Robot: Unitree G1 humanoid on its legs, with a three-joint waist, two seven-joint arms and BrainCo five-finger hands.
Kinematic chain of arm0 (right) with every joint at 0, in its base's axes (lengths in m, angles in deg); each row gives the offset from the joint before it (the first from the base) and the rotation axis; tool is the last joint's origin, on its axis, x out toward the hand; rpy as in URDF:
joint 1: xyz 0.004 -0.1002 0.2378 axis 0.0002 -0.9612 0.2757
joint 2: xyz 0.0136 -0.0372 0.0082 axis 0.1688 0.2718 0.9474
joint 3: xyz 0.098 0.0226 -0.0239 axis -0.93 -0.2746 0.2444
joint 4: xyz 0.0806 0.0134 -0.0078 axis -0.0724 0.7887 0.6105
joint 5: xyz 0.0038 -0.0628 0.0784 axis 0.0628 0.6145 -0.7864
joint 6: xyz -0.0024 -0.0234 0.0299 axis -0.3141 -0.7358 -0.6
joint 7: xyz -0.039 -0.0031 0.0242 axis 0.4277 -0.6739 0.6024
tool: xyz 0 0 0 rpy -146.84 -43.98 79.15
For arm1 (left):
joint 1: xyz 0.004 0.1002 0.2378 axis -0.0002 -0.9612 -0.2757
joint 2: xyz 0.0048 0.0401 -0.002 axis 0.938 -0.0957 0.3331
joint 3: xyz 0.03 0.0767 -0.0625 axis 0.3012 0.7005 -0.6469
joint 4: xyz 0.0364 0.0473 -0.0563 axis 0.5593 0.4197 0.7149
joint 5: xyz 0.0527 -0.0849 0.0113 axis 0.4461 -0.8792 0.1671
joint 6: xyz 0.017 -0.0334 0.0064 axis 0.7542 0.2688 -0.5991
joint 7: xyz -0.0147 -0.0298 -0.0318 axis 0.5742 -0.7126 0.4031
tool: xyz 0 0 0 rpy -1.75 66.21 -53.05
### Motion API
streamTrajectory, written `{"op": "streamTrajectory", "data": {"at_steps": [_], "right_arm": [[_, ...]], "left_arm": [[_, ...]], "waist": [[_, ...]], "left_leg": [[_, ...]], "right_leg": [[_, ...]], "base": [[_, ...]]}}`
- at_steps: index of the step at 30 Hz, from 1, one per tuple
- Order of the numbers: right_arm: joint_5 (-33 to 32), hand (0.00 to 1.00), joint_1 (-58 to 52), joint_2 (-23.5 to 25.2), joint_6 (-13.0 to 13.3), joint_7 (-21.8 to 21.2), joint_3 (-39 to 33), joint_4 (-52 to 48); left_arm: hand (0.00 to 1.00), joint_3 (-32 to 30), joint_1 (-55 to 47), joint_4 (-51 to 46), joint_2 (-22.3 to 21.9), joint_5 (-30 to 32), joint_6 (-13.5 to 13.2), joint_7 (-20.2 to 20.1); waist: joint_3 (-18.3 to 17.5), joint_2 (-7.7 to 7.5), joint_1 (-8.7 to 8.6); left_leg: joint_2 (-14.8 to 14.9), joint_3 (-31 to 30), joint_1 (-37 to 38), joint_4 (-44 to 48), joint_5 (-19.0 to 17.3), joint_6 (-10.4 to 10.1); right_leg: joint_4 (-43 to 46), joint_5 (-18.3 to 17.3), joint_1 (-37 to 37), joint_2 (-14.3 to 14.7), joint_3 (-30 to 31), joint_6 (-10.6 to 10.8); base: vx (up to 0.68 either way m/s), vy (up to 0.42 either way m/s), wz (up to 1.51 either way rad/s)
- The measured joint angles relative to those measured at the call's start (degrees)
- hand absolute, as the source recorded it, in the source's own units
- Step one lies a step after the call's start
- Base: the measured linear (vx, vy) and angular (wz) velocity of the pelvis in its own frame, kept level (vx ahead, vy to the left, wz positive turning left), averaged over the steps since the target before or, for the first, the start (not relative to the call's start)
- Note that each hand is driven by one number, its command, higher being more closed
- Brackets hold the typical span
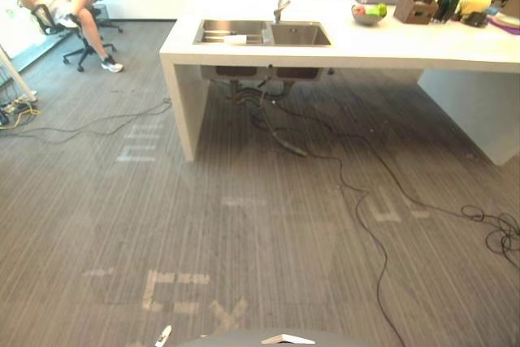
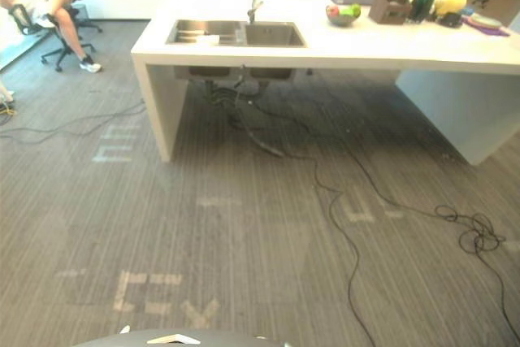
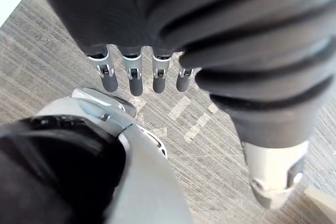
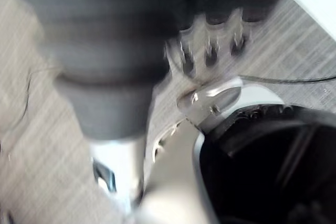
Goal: Walk over to the sink, pick up the cup, carry it to the dishwasher, place the cup inside the dishwasher, then close the dishwasher door
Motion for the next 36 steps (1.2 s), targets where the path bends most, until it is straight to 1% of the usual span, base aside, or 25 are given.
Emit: {"op": "streamTrajectory", "data": {"at_steps": [1,2,3,4,5,7,9,11,12,15,18,19,21,23,24,26,27,28,29,30,32,34,36], "right_arm": [[0.1,0.00,-0.1,0.0,0.1,-0.8,-0.7,0.1],[0.4,0.00,0.0,0.1,1.0,-1.2,-1.3,0.1],[0.7,0.00,0.0,0.1,2.1,-1.2,-1.3,0.1],[2.5,0.00,0.4,0.2,4.1,-1.1,-1.3,-0.1],[3.5,0.00,0.7,0.1,5.3,-1.1,-1.4,-0.1],[5.0,0.00,1.2,0.0,6.9,-1.0,-1.5,0.0],[4.6,0.00,1.7,0.5,8.3,-0.8,-2.3,0.0],[4.3,0.00,3.0,1.6,9.0,-0.5,-3.7,0.0],[4.3,0.00,3.2,1.6,9.0,0.2,-3.9,0.1],[5.0,0.00,3.6,2.3,9.1,0.7,-5.5,0.1],[6.0,0.00,3.7,2.8,9.8,0.7,-5.9,0.1],[6.3,0.00,3.7,2.8,9.8,0.7,-5.9,0.1],[6.3,0.00,3.7,3.0,9.9,0.8,-5.9,0.1],[6.7,0.00,3.7,3.1,10.3,0.8,-5.9,0.3],[6.6,0.00,3.7,3.2,10.5,0.9,-5.8,0.4],[6.7,0.00,4.9,3.2,11.7,1.7,-3.7,0.3],[6.9,0.00,5.9,3.2,12.1,2.2,-2.8,0.2],[6.8,0.00,7.1,3.4,12.3,2.9,-0.9,-0.1],[6.8,0.00,7.7,3.5,12.3,3.0,-0.8,-0.1],[6.8,0.00,8.2,3.7,12.3,3.2,-0.7,-0.1],[5.1,0.00,8.8,3.9,12.3,3.3,-0.7,-0.2],[4.1,0.00,8.6,4.1,12.3,3.4,-0.8,-0.2],[1.9,0.00,8.2,4.1,12.3,3.5,-0.9,-0.3]], "left_arm": [[0.00,-0.4,0.3,0.5,-0.2,-0.9,0.2,-0.7],[0.00,-0.5,0.9,1.0,-0.5,-2.4,0.0,-2.3],[0.00,-0.4,1.2,1.2,-1.0,-2.9,-0.3,-2.4],[0.00,-0.4,1.6,2.2,-1.0,-3.1,-0.2,-2.4],[0.00,-0.3,1.8,2.3,-1.2,-3.1,-0.2,-2.3],[0.00,0.1,1.9,2.4,-1.2,-3.1,-0.3,-2.4],[0.00,0.4,2.0,2.4,-1.2,-3.1,-0.5,-2.4],[0.00,0.4,2.0,2.5,-1.2,-3.1,-0.6,-2.2],[0.00,0.4,2.2,2.5,-1.2,-3.1,-0.5,-2.1],[0.00,0.3,2.5,2.6,-1.0,-2.8,-0.4,-1.9],[0.00,0.1,3.2,3.0,-0.8,0.0,-0.6,-2.0],[0.00,0.1,3.2,3.0,-0.7,0.8,-1.1,-2.0],[0.00,0.2,3.2,3.1,-0.8,2.9,-3.5,-1.5],[0.00,0.3,3.3,3.1,-0.8,2.9,-4.5,-0.8],[0.00,0.3,3.4,3.1,-0.8,3.0,-4.8,-0.2],[0.00,0.7,3.9,3.0,-0.8,4.1,-7.3,2.6],[0.00,0.9,4.4,3.0,-0.6,5.0,-8.0,3.8],[0.00,1.6,5.4,3.0,-0.4,6.0,-8.9,6.5],[0.00,1.6,6.1,3.0,-0.4,6.2,-9.3,7.5],[0.00,2.0,6.8,2.9,-0.4,6.2,-9.6,8.4],[0.00,3.0,8.7,2.5,-0.4,8.9,-11.5,12.5],[0.00,3.1,8.8,1.8,-0.5,10.1,-12.0,14.2],[0.00,3.1,8.9,1.9,-0.7,11.6,-13.0,16.1]], "waist": [[0.2,0.83,-0.04],[0.2,0.43,0.08],[0.2,0.58,0.22],[0.2,0.80,0.37],[0.3,0.87,0.35],[0.4,0.92,0.43],[0.4,0.88,0.82],[0.5,0.82,1.04],[0.5,0.78,1.21],[0.8,0.36,1.34],[1.0,-0.05,1.40],[1.1,-0.09,1.36],[1.1,-0.22,1.21],[1.4,-0.47,1.24],[1.5,-0.58,1.28],[2.9,-1.06,1.48],[3.6,-1.25,1.45],[4.4,-1.44,1.60],[4.8,-1.22,1.69],[5.4,-1.59,1.81],[6.5,-1.96,2.70],[6.6,-2.14,2.79],[6.6,-2.16,2.69]], "left_leg": [[-0.1,0.0,0.4,-1.1,0.5,-0.2],[-0.1,0.0,1.2,-1.9,0.9,-0.3],[-0.2,-0.1,1.7,-2.5,1.1,-0.5],[-0.1,-0.1,2.1,-3.1,1.4,-0.9],[-0.1,-0.2,2.0,-3.1,1.5,-1.0],[0.2,-0.2,2.1,-3.1,1.7,-1.3],[0.4,-0.2,2.6,-3.5,2.1,-1.3],[0.4,-0.2,3.1,-4.3,2.5,-1.3],[0.4,-0.3,3.1,-4.5,2.6,-1.2],[0.1,-0.4,3.1,-5.0,3.0,-1.0],[-0.1,-0.5,3.1,-5.4,3.2,-0.6],[-0.1,-0.7,3.2,-5.8,3.4,-0.5],[-0.4,-1.8,3.2,-6.8,4.1,-0.3],[-0.6,-2.6,3.1,-7.1,4.5,-0.2],[-0.6,-2.9,3.0,-7.1,4.7,0.0],[-0.6,-3.2,2.9,-7.2,4.9,-0.2],[-0.6,-3.2,2.5,-7.3,5.1,-0.4],[-0.6,-3.2,0.9,-7.3,5.5,-0.4],[-0.6,-3.2,0.5,-7.4,5.8,-0.4],[-0.6,-3.2,-0.1,-7.5,6.0,-0.4],[-0.5,-3.2,-0.3,-8.1,6.6,-0.5],[-0.5,-3.2,0.0,-8.1,6.4,-0.6],[-0.5,-3.0,0.2,-8.1,6.0,-0.5]], "right_leg": [[-1.5,0.7,0.6,0.1,-1.2,0.0],[-2.9,1.3,1.8,0.1,-2.3,0.1],[-3.6,1.5,2.2,0.2,-2.8,0.1],[-4.4,1.7,2.8,0.4,-2.9,0.1],[-4.6,1.7,2.7,0.5,-3.1,0.1],[-4.6,1.7,2.7,0.8,-3.7,0.1],[-4.6,1.8,2.6,1.0,-4.2,0.0],[-4.6,1.8,2.7,1.1,-4.2,0.0],[-4.6,1.8,2.7,1.1,-4.2,0.0],[-4.6,1.9,2.6,1.0,-4.2,0.1],[-4.6,2.0,2.6,0.9,-4.2,0.2],[-4.6,2.0,2.6,0.9,-4.2,0.2],[-4.6,1.9,2.6,0.8,-4.6,0.2],[-4.6,1.9,2.7,0.7,-5.4,0.3],[-4.6,1.9,2.7,0.7,-5.6,0.3],[-4.6,1.9,2.6,0.7,-5.7,0.2],[-4.6,1.8,2.3,0.7,-5.6,0.2],[-4.5,1.9,0.8,0.7,-5.6,0.2],[-4.5,2.0,0.3,0.7,-5.6,0.2],[-4.5,2.1,-0.2,0.7,-5.6,0.2],[-4.3,2.3,-1.0,0.8,-5.6,0.0],[-4.3,2.3,-0.8,0.9,-5.5,0.1],[-4.3,2.4,-0.3,0.9,-5.2,-0.2]], "base": [[0.00,0.000,0.00],[0.03,-0.022,0.04],[0.03,-0.023,0.03],[0.01,-0.017,0.03],[0.00,0.000,0.00],[0.03,-0.022,0.06],[0.04,-0.022,-0.02],[0.01,-0.011,-0.04],[0.00,0.000,0.00],[-0.02,0.012,0.02],[-0.06,0.027,0.00],[-0.04,0.022,0.04],[-0.03,0.026,0.20],[-0.02,0.019,0.22],[-0.02,0.013,0.18],[-0.04,0.020,0.10],[-0.07,0.018,-0.01],[-0.06,0.013,0.01],[-0.07,0.010,0.03],[0.00,0.000,0.00],[0.00,0.000,0.00],[0.02,0.011,-0.02],[0.04,0.032,-0.06]]}}
